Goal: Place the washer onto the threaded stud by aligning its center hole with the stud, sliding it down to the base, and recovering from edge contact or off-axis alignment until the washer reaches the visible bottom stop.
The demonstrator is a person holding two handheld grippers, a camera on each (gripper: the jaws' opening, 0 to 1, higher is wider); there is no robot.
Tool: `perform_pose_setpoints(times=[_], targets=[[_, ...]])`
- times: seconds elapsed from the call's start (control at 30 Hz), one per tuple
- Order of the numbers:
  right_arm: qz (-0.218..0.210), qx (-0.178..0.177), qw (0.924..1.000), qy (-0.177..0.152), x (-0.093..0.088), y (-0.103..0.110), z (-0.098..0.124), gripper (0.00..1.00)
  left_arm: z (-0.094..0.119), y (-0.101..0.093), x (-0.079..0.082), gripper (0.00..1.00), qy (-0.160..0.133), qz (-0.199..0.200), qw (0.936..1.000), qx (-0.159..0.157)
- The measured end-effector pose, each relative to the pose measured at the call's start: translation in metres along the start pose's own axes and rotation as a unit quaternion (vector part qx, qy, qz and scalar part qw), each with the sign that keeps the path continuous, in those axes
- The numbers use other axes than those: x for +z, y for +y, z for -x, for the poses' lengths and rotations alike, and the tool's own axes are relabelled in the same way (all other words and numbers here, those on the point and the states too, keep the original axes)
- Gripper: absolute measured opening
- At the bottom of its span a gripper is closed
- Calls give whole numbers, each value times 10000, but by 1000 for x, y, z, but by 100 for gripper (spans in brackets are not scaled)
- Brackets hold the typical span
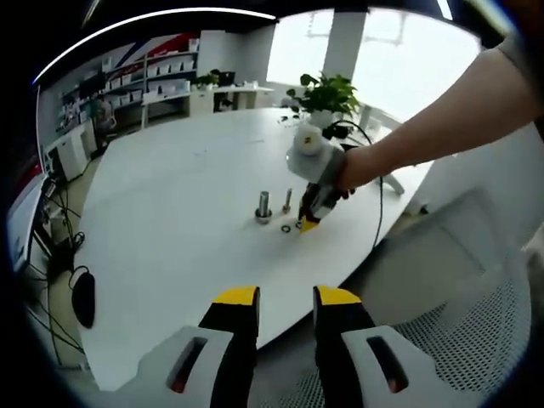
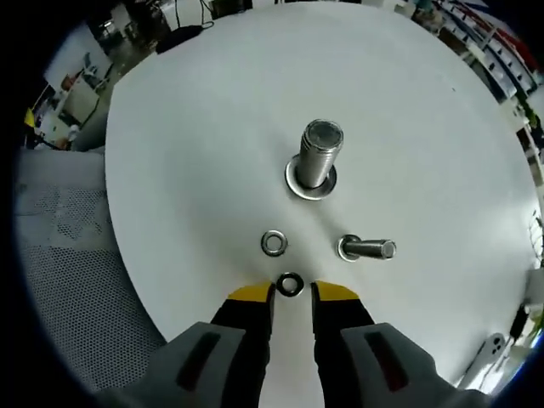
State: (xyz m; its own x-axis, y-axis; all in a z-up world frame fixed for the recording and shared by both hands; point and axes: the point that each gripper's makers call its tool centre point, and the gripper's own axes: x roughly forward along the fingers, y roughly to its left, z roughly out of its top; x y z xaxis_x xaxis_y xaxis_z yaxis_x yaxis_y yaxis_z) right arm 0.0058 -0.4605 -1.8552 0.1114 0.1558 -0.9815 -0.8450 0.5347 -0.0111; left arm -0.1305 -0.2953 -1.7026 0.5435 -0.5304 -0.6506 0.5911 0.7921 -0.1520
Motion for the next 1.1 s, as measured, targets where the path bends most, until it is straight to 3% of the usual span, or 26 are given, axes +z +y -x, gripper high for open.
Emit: perform_pose_setpoints(times=[0.1, 0.5, 0.67, 0.77, 0.87, 0.97, 1.1], targets=[[375, 23, 9992, 163, -1, 1, 0, 20, 0, 0, 0, 23, 0, 11, 10000, 7], [671, 52, 9969, 411, 4, 0, 0, 14, 0, 0, 0, 23, 27, 12, 10000, 7], [454, -26, 9972, 589, 4, -2, -1, 14, 0, 0, -2, 23, 62, 10, 10000, 5], [-2, -257, 9973, 694, 3, 0, 1, 13, 0, 1, -2, 23, 77, 1, 10000, 20], [39, -406, 9970, 664, 3, 3, 1, 13, 0, 1, -2, 23, 78, 5, 10000, 19], [570, -561, 9955, 509, 5, 2, 1, 13, 0, 1, -2, 23, 76, 0, 10000, 25], [215, -648, 9976, 65, 4, 1, 2, 13, 0, 1, -2, 22, 64, -4, 10000, 27]])
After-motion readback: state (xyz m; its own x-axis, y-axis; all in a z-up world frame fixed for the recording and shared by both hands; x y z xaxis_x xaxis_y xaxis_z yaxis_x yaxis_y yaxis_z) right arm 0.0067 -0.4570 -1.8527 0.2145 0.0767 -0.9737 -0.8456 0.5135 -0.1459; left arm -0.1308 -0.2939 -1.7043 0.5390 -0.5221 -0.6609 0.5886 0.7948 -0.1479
